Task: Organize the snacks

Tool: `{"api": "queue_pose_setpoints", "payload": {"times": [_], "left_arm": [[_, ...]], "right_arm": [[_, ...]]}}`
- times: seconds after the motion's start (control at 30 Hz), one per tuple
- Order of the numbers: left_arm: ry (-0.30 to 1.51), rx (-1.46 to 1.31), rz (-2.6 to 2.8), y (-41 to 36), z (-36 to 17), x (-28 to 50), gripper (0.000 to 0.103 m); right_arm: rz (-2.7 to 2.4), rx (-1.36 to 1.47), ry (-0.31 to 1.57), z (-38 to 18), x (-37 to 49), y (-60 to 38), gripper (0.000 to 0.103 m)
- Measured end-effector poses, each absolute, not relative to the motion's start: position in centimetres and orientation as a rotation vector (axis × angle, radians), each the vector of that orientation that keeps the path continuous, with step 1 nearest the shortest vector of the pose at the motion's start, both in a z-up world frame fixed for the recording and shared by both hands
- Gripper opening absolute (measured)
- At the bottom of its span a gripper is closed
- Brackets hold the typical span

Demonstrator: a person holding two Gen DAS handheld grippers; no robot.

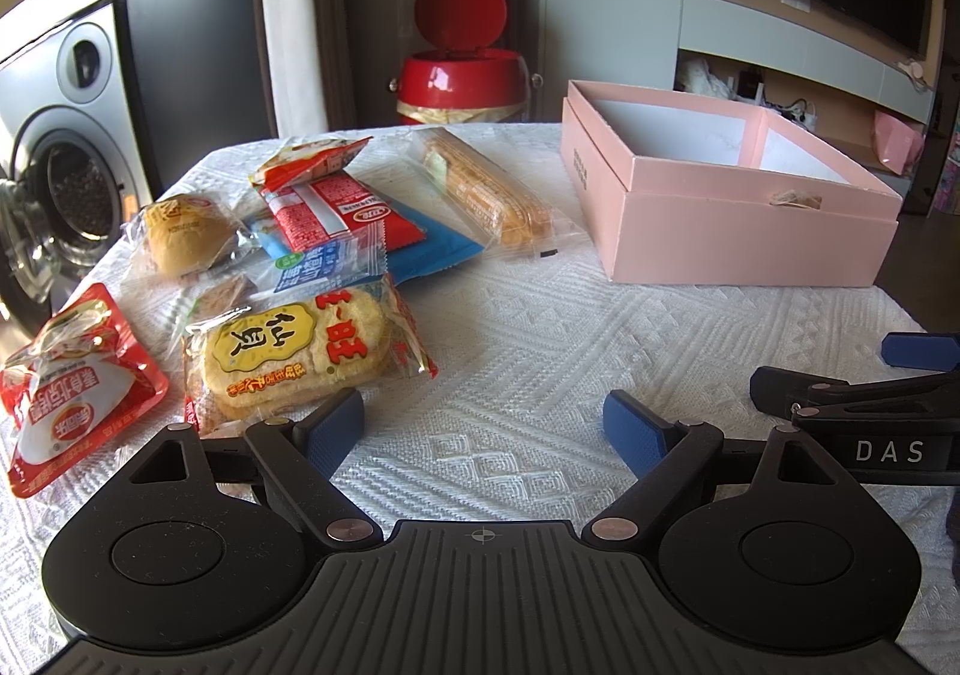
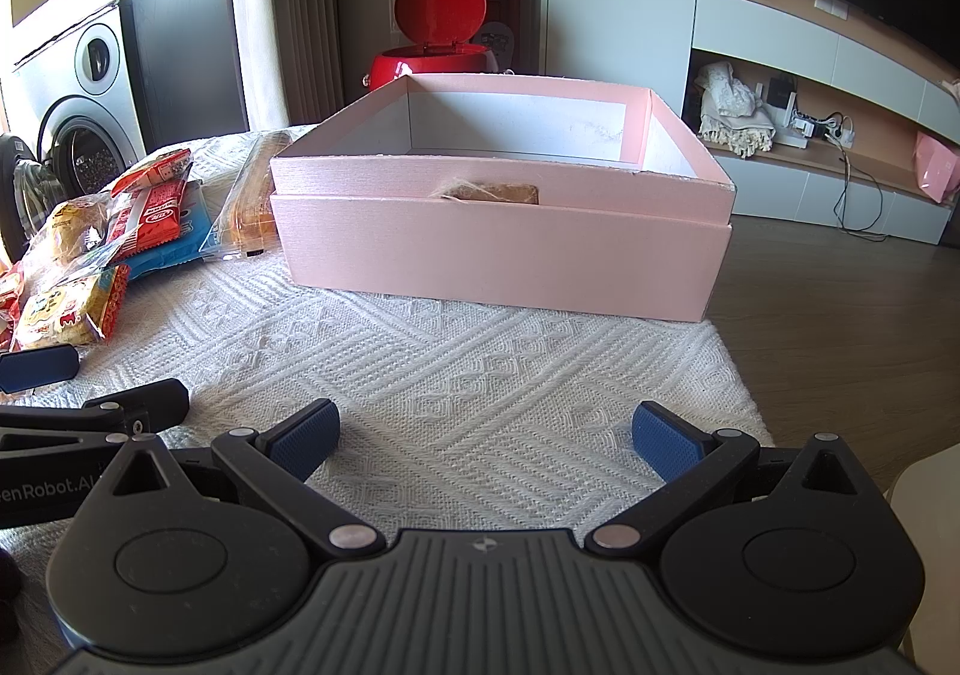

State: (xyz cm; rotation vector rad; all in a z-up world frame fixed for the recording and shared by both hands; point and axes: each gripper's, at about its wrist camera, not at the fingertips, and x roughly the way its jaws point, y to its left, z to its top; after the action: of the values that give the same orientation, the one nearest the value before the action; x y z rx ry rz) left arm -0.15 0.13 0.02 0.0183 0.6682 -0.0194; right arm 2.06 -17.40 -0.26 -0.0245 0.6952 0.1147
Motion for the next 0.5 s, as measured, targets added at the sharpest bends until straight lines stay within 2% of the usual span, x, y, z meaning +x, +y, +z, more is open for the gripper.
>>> {"api": "queue_pose_setpoints", "payload": {"times": [0.13,0.27,0.4,0.5], "left_arm": [[0.670,-0.027,-0.074,0.6,0.5,-0.8,0.089],[0.686,-0.096,-0.142,2.1,2.2,-2.9,0.084],[0.627,-0.153,-0.083,6.1,5.3,-3.9,0.084],[0.571,-0.169,-0.008,10.3,7.9,-1.8,0.084]], "right_arm": [[0.177,-0.054,0.695,-0.2,2.7,-17.2,0.103],[0.287,-0.075,0.794,0.8,4.4,-17.4,0.103],[0.300,-0.104,0.807,0.8,4.4,-17.2,0.103],[0.303,-0.117,0.851,1.1,5.2,-17.0,0.103]]}}
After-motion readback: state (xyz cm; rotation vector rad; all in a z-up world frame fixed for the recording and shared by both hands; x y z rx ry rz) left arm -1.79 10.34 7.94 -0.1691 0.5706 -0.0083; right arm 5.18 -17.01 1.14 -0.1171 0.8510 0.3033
